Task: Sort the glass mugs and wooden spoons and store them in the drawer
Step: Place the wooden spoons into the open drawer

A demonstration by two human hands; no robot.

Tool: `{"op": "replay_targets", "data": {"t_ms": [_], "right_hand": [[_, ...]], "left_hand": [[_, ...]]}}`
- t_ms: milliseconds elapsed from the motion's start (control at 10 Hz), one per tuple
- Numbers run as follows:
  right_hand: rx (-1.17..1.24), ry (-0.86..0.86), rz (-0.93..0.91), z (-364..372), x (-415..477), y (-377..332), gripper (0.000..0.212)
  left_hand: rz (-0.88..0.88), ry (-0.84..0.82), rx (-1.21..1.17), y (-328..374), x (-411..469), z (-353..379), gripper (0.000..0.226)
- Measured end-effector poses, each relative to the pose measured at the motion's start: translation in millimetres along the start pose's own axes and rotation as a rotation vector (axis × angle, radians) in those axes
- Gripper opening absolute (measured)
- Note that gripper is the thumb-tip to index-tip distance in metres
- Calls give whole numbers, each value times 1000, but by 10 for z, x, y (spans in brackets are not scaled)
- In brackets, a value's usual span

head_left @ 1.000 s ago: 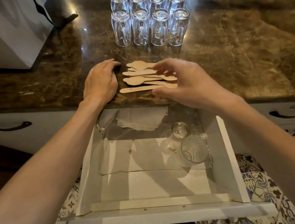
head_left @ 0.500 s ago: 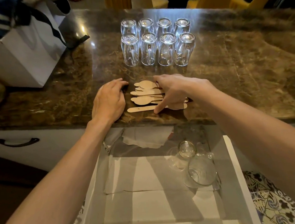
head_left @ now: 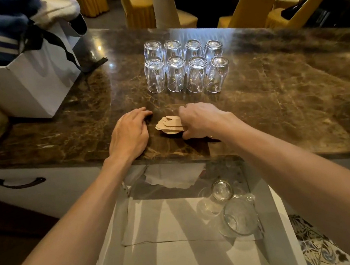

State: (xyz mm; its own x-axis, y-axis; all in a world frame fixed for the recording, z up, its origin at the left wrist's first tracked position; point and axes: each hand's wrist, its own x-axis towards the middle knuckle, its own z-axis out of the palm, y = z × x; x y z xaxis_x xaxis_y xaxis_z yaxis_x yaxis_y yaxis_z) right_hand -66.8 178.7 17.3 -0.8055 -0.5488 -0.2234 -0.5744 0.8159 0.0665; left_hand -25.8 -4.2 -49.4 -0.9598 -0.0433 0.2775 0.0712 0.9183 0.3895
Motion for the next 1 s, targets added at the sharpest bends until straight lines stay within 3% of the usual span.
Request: {"op": "replay_targets", "data": {"t_ms": [500,600,700,900,1000], "right_hand": [[126,111,20,81,-72,35,37],[263,315,-19,29,-91,80,32],[630,603,-11,15,-109,26,38],[1127,1028,129,27,-134,-176,39],[1195,1095,151,29,-154,-201,37]], "left_hand": [[8,13,-12,-16,16,-30,36],[12,15,-8,-19,26,-41,36],[5,17,-6,-25,10,-33,36],[4,13,-15,-18,-8,-12,36],[5,7,-23,-7,-13,-10,36]]}}
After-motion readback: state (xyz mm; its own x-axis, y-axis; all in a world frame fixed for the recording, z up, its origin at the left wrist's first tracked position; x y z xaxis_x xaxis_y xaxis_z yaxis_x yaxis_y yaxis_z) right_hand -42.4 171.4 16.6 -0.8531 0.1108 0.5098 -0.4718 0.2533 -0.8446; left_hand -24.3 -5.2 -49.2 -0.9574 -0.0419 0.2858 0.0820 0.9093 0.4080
